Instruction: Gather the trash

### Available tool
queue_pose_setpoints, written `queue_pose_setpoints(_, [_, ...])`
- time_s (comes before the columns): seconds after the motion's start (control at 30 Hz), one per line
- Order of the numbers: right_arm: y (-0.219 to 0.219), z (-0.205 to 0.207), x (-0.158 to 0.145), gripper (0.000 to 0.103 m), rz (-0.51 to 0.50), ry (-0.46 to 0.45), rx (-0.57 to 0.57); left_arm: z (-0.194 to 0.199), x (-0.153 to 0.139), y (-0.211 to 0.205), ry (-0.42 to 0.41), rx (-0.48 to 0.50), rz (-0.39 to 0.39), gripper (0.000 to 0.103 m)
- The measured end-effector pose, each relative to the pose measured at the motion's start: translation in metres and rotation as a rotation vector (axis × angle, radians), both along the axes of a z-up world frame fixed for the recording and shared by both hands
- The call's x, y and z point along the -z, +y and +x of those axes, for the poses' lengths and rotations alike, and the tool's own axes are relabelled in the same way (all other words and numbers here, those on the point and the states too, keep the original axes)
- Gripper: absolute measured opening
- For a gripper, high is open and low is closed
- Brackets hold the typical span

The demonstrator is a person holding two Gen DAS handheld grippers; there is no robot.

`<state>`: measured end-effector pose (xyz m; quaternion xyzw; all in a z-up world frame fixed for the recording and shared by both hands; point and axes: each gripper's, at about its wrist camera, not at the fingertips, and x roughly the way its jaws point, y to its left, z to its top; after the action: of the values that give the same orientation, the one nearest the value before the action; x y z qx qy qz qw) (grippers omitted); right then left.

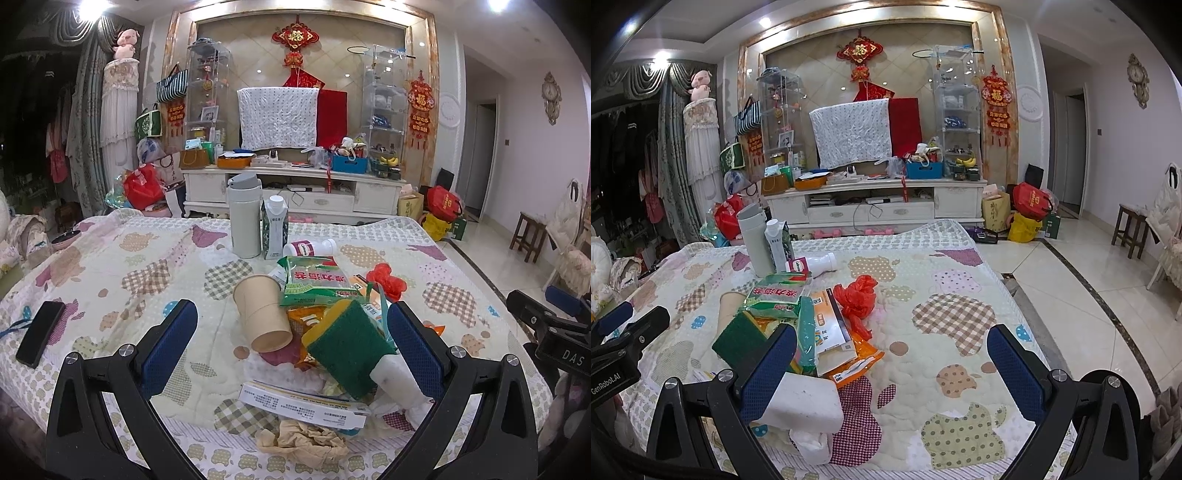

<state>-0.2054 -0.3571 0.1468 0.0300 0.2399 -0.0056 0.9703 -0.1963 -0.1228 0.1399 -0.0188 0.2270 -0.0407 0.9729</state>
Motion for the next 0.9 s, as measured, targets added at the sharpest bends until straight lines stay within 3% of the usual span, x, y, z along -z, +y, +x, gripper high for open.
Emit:
queue_pose_setpoints(0.4, [-0.0035, 0.0013, 0.0049, 0.102, 0.015, 0.02, 0.003, 0.0016, 0.0044, 0.0021, 0.015, 0.001, -0.007, 0.102])
queue_pose_setpoints(0.9, [-0.0034, 0.0092, 0.0011, 0.102, 0.026, 0.134, 0.005, 0.0044, 0.003, 0.0036, 0.025, 0.002, -0.014, 0.102])
